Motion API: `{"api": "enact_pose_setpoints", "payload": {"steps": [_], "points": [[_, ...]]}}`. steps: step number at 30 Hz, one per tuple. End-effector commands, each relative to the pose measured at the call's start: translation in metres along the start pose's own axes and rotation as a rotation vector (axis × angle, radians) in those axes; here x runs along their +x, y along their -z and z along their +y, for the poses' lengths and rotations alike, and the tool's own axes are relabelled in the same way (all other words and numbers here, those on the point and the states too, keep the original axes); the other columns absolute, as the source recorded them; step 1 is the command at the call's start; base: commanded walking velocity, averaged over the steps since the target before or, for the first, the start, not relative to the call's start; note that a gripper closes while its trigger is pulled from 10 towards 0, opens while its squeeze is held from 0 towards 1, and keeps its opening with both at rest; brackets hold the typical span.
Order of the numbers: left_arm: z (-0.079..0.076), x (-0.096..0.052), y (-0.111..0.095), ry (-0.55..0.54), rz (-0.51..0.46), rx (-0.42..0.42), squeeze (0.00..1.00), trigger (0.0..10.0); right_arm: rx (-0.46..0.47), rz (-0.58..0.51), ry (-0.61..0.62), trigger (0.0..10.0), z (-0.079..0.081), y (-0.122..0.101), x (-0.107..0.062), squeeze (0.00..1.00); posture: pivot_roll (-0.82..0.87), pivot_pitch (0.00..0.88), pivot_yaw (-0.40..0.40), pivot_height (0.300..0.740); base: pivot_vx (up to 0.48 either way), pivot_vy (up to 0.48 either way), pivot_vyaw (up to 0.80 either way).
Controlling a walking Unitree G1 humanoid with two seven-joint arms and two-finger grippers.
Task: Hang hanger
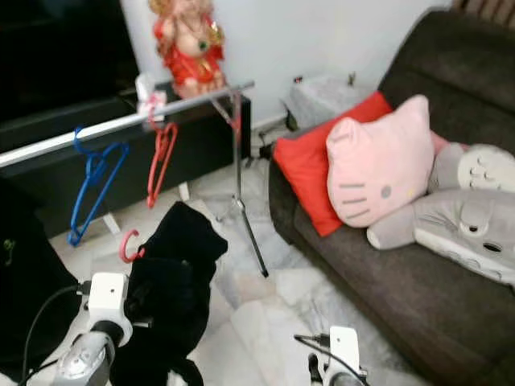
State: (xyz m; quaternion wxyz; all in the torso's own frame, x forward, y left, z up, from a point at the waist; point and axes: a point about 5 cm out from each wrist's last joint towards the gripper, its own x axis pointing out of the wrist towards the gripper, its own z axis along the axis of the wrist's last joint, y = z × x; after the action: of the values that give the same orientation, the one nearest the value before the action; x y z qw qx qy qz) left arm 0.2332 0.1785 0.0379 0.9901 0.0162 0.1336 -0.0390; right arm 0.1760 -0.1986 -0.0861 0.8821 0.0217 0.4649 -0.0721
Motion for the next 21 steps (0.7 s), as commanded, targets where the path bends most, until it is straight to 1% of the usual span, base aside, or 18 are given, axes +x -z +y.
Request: {"api": "enact_pose_setpoints", "payload": {"steps": [1,6,15,21], "points": [[-0.006,-0.001,-0.007,0.039,-0.043,0.011,0.0,10.0,0.016,0.006,0.01,10.0,-0.01,0.009,-0.003,0.0,-0.07,0.0,0.003,0.74,0.0,0.0,0.8],[-0.005,-0.001,-0.005,0.051,-0.034,0.007,0.0,10.0,0.012,0.009,0.014,10.0,-0.015,0.014,-0.004,0.0,-0.07,0.0,0.002,0.74,0.0,0.0,0.8],[-0.006,-0.004,0.004,0.045,-0.002,0.019,0.0,10.0,0.008,0.016,0.006,10.0,-0.017,0.018,-0.005,0.0,-0.07,0.0,0.001,0.74,0.0,0.0,0.8],[-0.006,-0.005,0.005,0.04,-0.002,0.013,0.0,10.0,0.014,0.017,0.006,10.0,-0.017,0.018,-0.005,0.0,-0.08,0.0,0.001,0.74,0.0,0.0,0.8]]}}
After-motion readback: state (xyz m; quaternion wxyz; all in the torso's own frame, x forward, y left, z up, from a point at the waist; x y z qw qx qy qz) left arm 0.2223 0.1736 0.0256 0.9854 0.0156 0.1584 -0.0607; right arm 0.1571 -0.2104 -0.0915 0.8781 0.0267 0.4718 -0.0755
